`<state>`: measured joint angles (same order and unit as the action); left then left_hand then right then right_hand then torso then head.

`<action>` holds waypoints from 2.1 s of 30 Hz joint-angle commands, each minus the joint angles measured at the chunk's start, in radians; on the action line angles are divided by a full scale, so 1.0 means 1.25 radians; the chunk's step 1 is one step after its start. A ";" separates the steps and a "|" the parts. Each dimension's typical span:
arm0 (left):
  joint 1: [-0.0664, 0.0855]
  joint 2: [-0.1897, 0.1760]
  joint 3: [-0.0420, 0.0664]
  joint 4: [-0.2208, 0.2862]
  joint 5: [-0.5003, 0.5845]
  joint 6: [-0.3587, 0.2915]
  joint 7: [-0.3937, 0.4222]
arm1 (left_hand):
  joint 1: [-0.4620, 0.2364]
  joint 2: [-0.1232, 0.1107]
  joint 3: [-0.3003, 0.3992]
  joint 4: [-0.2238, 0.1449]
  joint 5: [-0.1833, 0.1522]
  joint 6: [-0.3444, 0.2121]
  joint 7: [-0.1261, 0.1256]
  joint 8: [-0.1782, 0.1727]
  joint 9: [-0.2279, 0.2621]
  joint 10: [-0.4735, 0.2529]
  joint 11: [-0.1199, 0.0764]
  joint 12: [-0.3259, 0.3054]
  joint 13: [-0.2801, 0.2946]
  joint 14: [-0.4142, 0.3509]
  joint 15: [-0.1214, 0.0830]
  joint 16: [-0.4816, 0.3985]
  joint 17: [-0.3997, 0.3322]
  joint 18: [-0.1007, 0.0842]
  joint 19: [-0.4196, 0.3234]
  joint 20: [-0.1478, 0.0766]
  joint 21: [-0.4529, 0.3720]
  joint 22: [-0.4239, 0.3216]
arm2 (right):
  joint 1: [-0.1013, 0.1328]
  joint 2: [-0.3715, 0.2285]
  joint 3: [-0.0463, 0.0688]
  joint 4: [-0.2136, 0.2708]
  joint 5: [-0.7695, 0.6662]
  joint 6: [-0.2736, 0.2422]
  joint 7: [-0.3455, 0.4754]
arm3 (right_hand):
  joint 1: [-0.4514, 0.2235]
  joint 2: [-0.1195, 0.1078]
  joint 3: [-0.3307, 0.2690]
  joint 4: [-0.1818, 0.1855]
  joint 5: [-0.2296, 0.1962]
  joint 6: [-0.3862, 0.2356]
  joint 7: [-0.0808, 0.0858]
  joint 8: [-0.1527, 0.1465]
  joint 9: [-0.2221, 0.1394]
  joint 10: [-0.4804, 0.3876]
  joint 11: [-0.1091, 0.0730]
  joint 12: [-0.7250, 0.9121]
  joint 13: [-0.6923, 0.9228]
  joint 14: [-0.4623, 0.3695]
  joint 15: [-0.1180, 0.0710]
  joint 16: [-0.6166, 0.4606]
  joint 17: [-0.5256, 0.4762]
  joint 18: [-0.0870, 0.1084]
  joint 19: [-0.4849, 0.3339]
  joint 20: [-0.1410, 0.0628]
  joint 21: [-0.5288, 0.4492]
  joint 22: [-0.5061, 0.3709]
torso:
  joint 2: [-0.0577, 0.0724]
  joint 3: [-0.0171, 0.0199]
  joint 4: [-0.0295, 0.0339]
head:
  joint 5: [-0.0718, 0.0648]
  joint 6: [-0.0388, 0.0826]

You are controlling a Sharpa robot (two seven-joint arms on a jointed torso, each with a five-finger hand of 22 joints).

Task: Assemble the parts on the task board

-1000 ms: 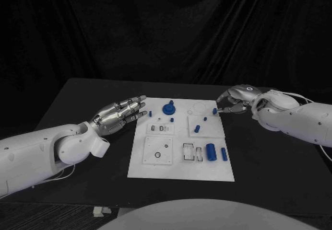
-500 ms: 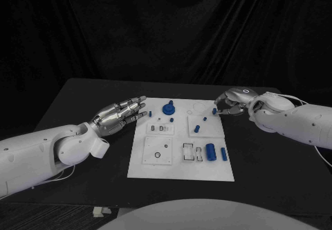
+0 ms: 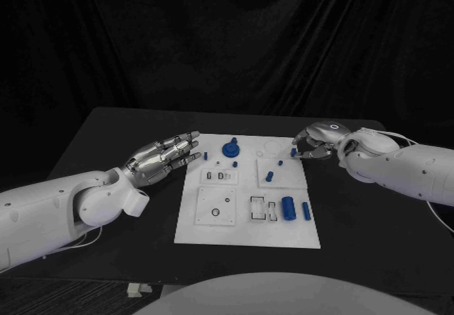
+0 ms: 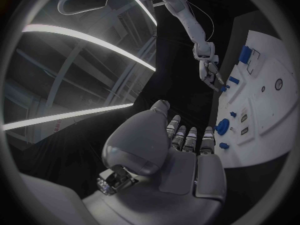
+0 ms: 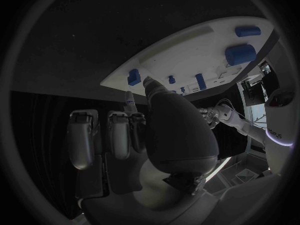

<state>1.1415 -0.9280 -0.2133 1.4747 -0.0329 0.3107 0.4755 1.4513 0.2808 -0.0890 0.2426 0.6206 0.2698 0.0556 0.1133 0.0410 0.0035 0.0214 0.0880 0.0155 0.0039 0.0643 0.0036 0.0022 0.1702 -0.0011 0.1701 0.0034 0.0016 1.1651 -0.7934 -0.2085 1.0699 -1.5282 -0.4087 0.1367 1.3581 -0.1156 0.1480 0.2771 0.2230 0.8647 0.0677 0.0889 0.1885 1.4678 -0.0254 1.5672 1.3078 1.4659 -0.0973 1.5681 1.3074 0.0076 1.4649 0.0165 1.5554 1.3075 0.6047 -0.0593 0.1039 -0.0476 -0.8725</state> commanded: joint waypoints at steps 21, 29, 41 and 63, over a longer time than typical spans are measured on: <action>-0.002 0.003 0.001 0.001 0.001 0.017 0.013 | 0.003 0.002 0.006 0.001 0.005 -0.001 0.003 0.005 0.000 0.001 0.006 0.002 0.001 -0.003 0.006 0.000 -0.001 0.004 0.001 0.005 -0.003 -0.001 | -0.009 0.020 0.000 -0.025 -0.001 0.002 -0.035 | 0.024 0.005 -0.003 -0.013 -0.003 0.019 0.004 0.015 0.012 0.082 0.008 0.003 0.210 0.084 0.012 0.002 0.211 0.002 0.069 0.011 -0.014 0.200 | 0.000 -0.0001 0.0000 | 0.000 0.000; -0.002 0.001 0.001 0.002 0.001 0.017 0.012 | 0.003 0.002 0.007 0.001 0.005 0.000 0.004 0.005 0.000 0.001 0.006 0.002 0.001 -0.003 0.006 0.000 -0.001 0.004 0.001 0.006 -0.003 -0.001 | -0.011 0.027 0.000 -0.032 -0.001 0.004 -0.036 | 0.026 0.005 -0.003 -0.014 -0.001 0.019 0.004 0.015 0.012 0.082 0.008 0.003 0.210 0.084 0.012 0.002 0.211 0.002 0.068 0.011 -0.015 0.200 | -0.001 -0.0002 0.0000 | 0.002 0.000; -0.002 0.001 0.001 0.002 0.001 0.018 0.011 | 0.003 0.002 0.007 0.001 0.005 0.000 0.004 0.005 0.000 0.001 0.006 0.002 0.001 -0.003 0.006 0.000 -0.001 0.004 0.001 0.006 -0.003 -0.001 | -0.016 0.035 0.000 -0.041 -0.001 0.004 -0.034 | 0.026 0.007 -0.005 -0.017 -0.002 0.031 0.004 0.022 0.018 0.082 0.009 0.003 0.210 0.084 0.013 0.002 0.211 0.002 0.068 0.012 -0.015 0.200 | -0.001 -0.0002 0.0000 | 0.002 0.000; -0.002 -0.001 0.001 0.003 0.001 0.022 0.010 | 0.002 0.000 0.010 0.000 0.004 0.000 0.005 0.006 0.000 0.001 0.008 0.002 0.001 -0.002 0.006 0.000 -0.001 0.004 0.001 0.006 -0.003 -0.001 | -0.019 0.045 0.000 -0.052 -0.001 0.006 -0.040 | 0.033 0.021 -0.005 -0.032 0.033 0.061 0.003 0.043 0.044 0.082 0.008 0.003 0.210 0.084 0.013 0.002 0.211 0.002 0.068 0.012 -0.017 0.200 | -0.001 -0.0002 0.0000 | 0.001 0.000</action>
<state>1.1404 -0.9291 -0.2133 1.4764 -0.0330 0.3234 0.4744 1.4513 0.2808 -0.0821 0.2413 0.6206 0.2698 0.0556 0.1177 0.0410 0.0071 0.0251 0.0879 0.0155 0.0003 0.0679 0.0036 0.0027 0.1702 -0.0012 0.1701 0.0034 0.0017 1.1441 -0.7380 -0.2083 1.0066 -1.5275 -0.4041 0.1087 1.3965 -0.0957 0.1436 0.2425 0.2617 0.9361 0.0712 0.1373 0.2425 1.4642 -0.0219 1.5672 1.3073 1.4658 -0.0901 1.5681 1.3074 0.0076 1.4632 0.0252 1.5399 1.3081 0.6036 -0.0595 0.1039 -0.0460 -0.8725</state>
